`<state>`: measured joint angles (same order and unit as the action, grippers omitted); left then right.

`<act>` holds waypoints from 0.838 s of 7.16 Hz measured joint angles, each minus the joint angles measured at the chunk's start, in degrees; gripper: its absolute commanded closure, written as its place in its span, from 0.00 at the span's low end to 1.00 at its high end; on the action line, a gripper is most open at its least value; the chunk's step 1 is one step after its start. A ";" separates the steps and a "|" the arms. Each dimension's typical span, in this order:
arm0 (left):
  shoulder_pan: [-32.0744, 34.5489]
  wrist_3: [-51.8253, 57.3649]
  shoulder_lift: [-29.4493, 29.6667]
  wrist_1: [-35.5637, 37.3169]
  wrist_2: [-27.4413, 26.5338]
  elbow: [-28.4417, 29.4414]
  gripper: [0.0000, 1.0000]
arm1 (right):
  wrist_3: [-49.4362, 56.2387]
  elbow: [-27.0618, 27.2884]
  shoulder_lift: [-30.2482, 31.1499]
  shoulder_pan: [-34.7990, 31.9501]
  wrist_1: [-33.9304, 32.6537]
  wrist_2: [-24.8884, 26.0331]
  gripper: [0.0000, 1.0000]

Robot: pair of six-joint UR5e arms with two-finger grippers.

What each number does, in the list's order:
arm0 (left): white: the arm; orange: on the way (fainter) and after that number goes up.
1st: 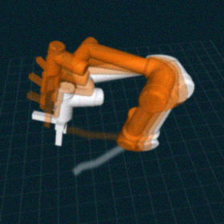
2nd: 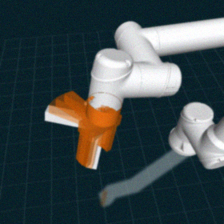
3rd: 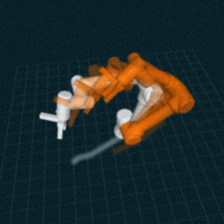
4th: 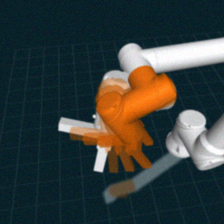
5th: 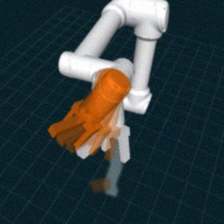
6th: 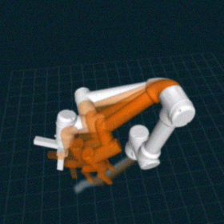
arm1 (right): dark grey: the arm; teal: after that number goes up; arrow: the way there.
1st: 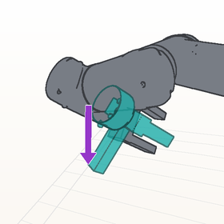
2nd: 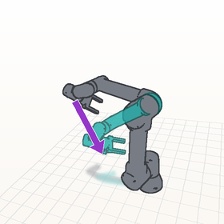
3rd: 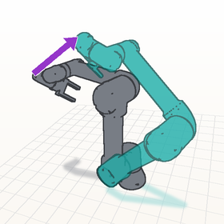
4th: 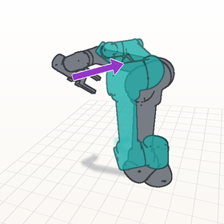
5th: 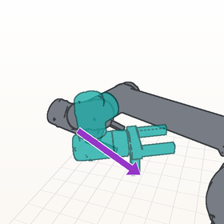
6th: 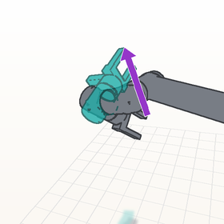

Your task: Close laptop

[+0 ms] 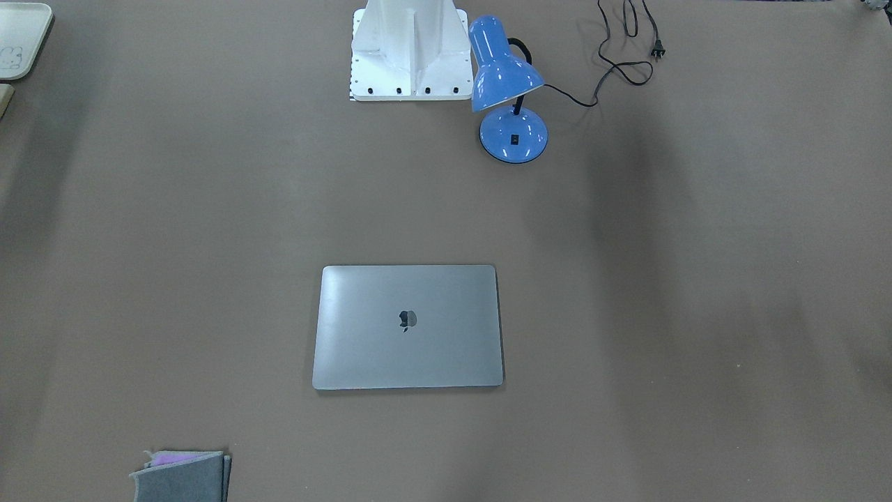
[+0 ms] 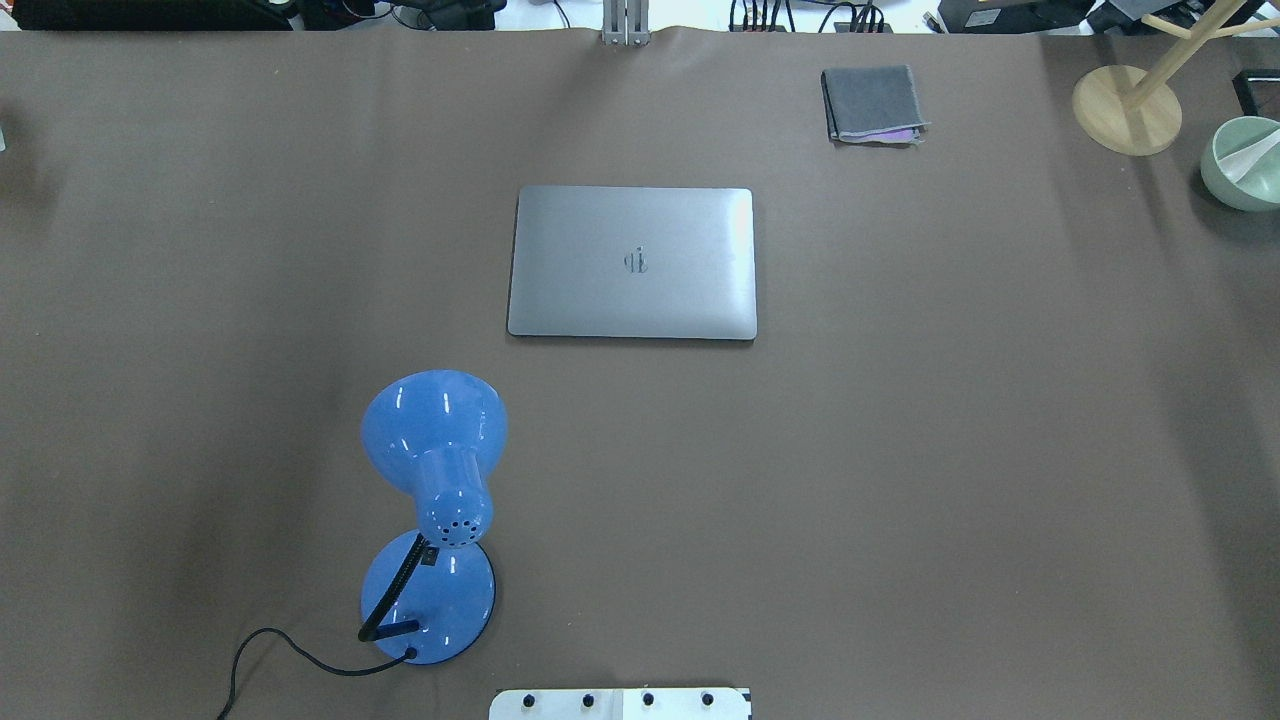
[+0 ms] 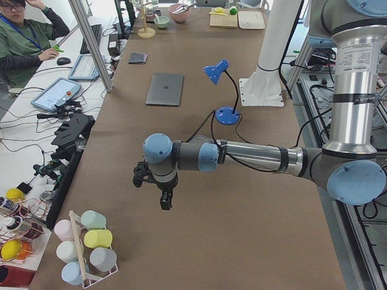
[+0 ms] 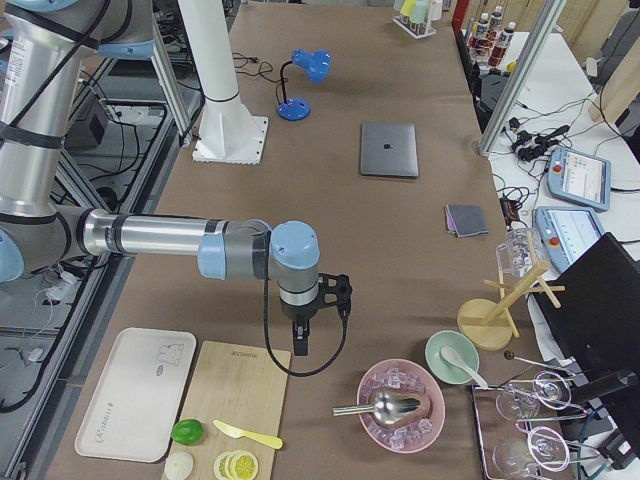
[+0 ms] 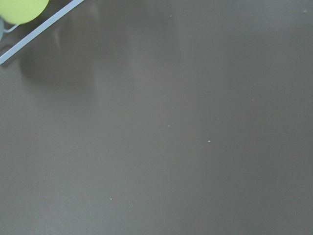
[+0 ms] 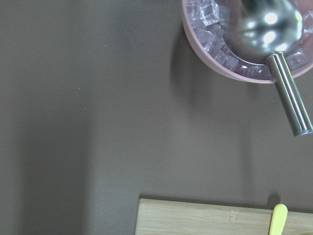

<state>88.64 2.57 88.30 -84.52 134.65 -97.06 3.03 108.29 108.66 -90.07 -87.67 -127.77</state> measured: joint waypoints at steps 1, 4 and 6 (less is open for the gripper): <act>0.19 0.02 -0.23 0.10 -0.06 -0.03 0.02 | -0.05 0.00 -0.51 0.18 -0.14 -0.26 0.00; 0.67 0.30 -0.73 0.00 -0.15 -1.18 0.02 | -0.73 -0.16 -2.34 1.65 -0.63 -0.53 0.00; 0.52 0.46 -0.93 -0.10 -0.12 -2.17 0.02 | -0.75 -0.24 -2.54 1.94 -0.60 -1.09 0.00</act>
<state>89.16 3.03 87.37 -84.62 134.53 -99.23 2.28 108.05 106.12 -88.12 -88.27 -128.86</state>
